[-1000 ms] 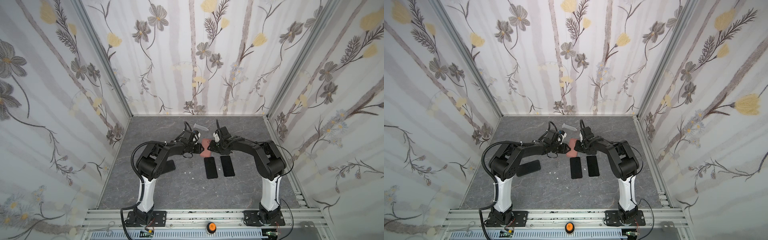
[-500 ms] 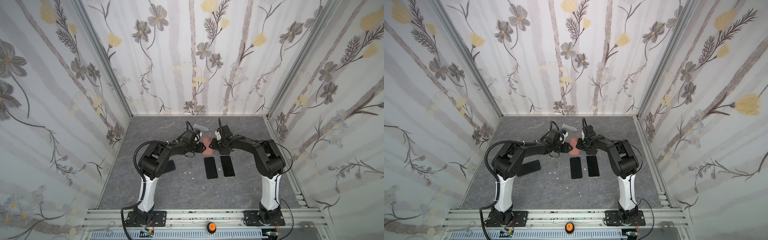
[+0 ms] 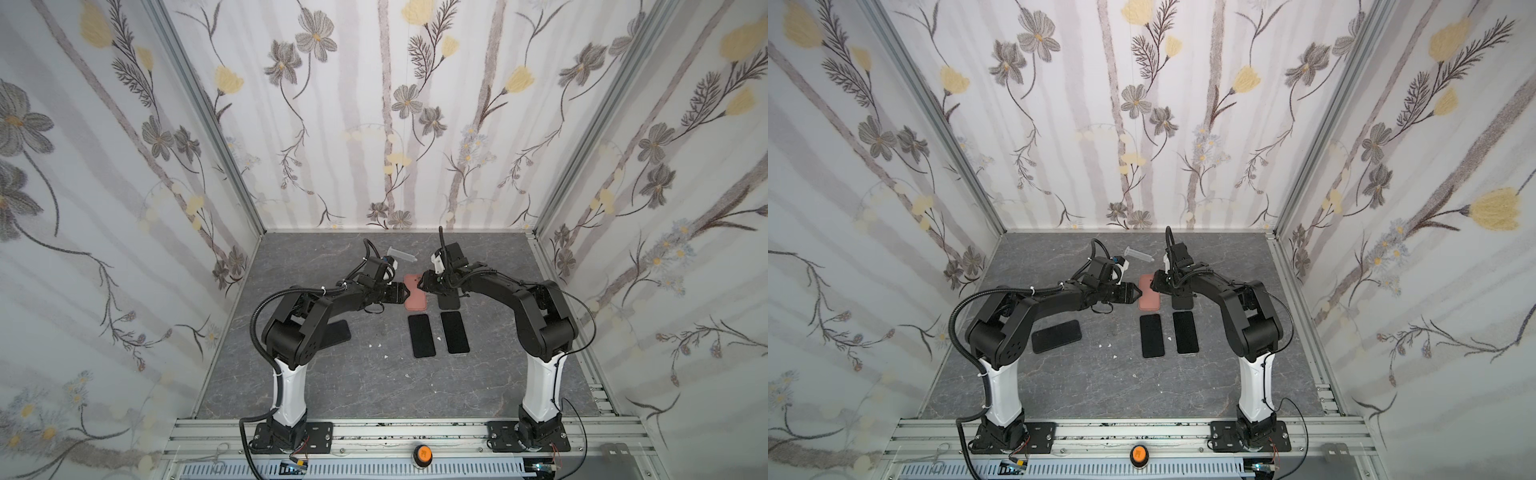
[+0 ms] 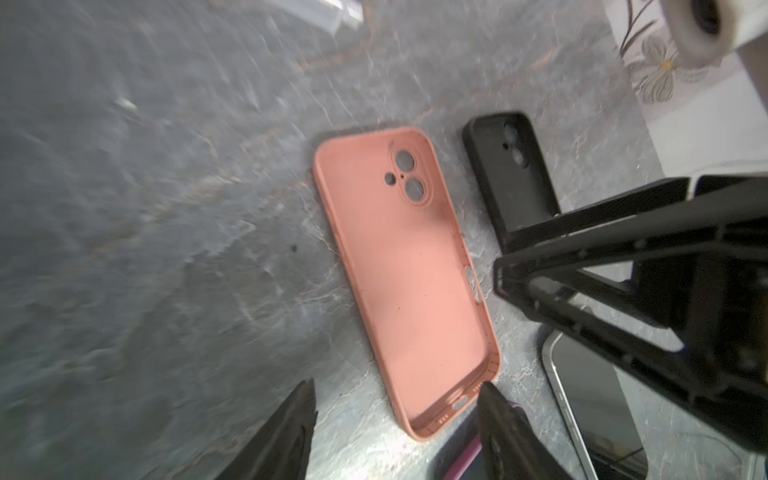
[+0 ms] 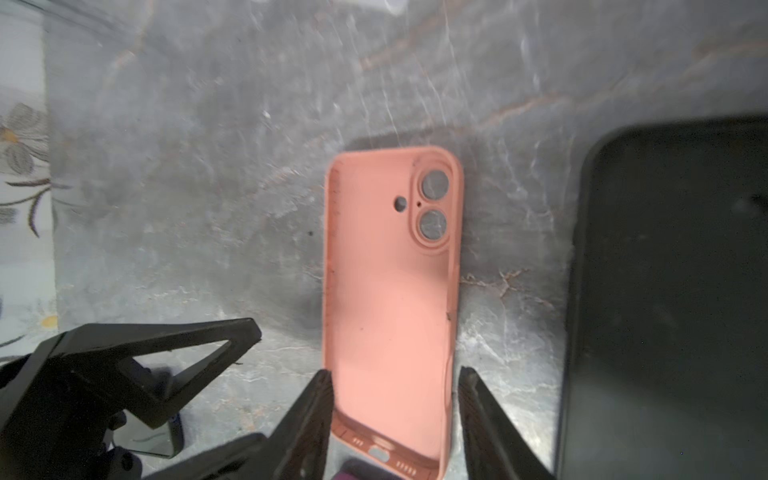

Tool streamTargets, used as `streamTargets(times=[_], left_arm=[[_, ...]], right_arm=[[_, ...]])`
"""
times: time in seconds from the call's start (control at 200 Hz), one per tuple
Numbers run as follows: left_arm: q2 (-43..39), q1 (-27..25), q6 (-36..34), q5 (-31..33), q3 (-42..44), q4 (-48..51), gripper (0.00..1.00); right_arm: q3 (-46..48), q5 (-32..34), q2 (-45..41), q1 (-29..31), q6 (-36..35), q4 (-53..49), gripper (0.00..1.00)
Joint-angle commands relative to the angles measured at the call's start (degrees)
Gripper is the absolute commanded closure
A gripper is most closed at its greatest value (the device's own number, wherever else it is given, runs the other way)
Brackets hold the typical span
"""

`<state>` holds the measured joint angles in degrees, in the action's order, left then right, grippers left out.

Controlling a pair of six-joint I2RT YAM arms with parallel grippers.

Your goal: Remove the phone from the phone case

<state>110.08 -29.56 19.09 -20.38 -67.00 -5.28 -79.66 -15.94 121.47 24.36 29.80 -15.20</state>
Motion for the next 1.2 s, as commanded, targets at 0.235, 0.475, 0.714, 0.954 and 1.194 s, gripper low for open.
streamTargets(times=[0.235, 0.475, 0.714, 0.954, 1.194], left_arm=[[-22.6, 6.1, 0.9, 10.1, 18.1, 1.5, 0.33], [-35.7, 16.6, -0.4, 13.4, 29.8, 8.0, 0.27], [-34.9, 25.9, -2.0, 11.0, 30.8, 11.0, 0.19], [-28.5, 29.1, -3.0, 9.1, 27.5, 11.0, 0.15], [-23.9, 29.6, -3.1, 7.8, 25.4, 11.1, 0.15]], right_arm=[[10.4, 0.7, -17.4, 1.8, -3.1, 11.6, 0.40], [14.8, 0.6, -27.3, 6.9, -8.3, 15.2, 0.25], [18.2, 1.3, -32.1, 9.6, -9.4, 15.5, 0.24], [21.0, 1.5, -33.4, 9.5, -10.0, 16.2, 0.23], [22.7, 2.0, -34.2, 9.4, -10.6, 16.2, 0.23]])
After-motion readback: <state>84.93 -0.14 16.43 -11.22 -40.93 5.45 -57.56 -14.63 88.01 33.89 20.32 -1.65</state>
